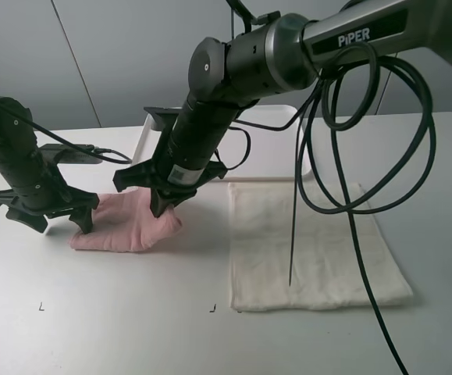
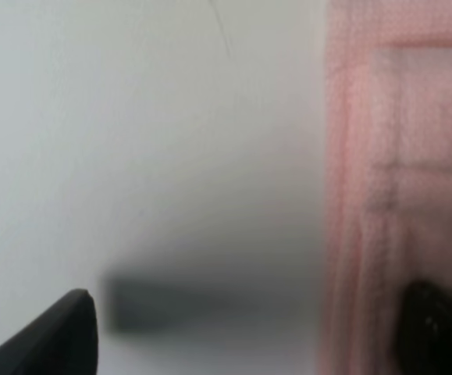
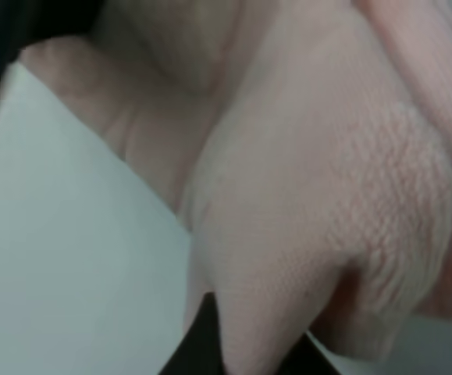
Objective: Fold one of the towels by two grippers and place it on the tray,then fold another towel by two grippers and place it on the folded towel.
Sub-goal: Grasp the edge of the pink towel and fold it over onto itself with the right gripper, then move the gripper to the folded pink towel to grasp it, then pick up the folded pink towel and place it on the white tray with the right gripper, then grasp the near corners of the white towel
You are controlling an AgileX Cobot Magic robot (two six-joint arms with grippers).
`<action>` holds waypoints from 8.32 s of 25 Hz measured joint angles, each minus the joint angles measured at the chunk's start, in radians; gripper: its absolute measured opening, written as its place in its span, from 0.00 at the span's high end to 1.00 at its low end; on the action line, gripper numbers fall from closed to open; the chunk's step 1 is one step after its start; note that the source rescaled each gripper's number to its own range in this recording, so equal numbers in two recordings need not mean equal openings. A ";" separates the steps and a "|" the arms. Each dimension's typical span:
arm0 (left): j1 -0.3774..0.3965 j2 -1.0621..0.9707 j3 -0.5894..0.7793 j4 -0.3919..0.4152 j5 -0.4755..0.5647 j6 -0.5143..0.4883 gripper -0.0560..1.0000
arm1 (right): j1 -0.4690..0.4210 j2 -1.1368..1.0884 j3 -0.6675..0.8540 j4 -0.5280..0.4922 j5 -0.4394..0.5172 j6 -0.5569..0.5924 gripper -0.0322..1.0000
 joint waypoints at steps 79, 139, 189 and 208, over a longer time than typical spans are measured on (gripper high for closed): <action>0.007 -0.168 -0.228 -0.010 0.237 0.139 0.02 | -0.074 0.183 -0.014 0.581 -0.164 -0.307 0.24; 0.007 -0.168 -0.228 -0.008 0.271 0.136 0.02 | -0.391 0.172 -0.014 0.841 -0.478 -0.635 0.03; -0.727 -0.001 -0.279 -0.158 0.204 0.629 0.02 | -0.792 -0.836 0.776 -0.259 0.209 -0.722 0.00; -0.911 0.102 -0.308 -0.119 0.189 0.661 0.02 | -0.792 -0.804 0.827 -0.240 0.214 -1.424 0.00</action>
